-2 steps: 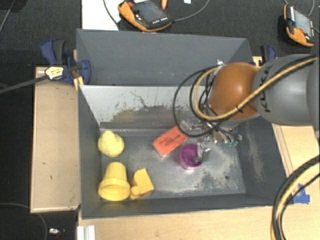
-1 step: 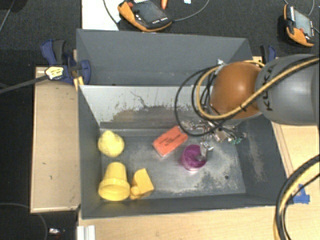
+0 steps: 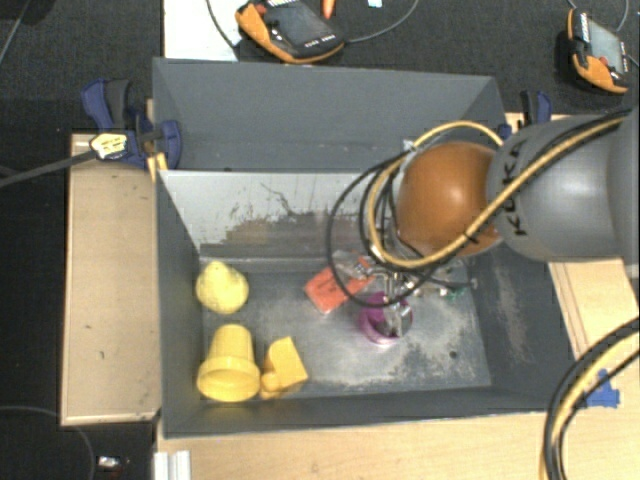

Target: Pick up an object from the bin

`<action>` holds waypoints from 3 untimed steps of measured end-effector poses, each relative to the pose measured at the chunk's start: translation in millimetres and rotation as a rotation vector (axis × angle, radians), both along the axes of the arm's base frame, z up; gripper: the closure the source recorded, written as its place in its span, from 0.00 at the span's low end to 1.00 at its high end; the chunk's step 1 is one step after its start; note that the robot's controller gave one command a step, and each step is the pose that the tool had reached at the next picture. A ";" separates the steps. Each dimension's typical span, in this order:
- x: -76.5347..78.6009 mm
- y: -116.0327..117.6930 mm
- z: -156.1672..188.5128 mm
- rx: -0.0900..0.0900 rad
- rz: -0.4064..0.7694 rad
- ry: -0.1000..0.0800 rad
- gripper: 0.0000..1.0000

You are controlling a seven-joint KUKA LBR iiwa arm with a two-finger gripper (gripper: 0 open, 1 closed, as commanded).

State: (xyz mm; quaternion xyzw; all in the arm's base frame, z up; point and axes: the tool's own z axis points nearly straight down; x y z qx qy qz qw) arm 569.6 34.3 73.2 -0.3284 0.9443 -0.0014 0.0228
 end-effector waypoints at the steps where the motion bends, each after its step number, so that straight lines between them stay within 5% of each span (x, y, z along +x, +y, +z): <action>1: 13.1 -8.5 -0.9 0.018 -0.363 0.005 0.00; 2: -10.6 -3.1 84.8 0.017 -0.393 0.010 0.00; 3: 11.9 -10.5 11.0 0.021 -0.449 0.008 1.00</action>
Offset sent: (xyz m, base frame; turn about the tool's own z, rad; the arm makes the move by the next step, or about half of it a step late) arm -0.0561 0.0104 0.2653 0.0386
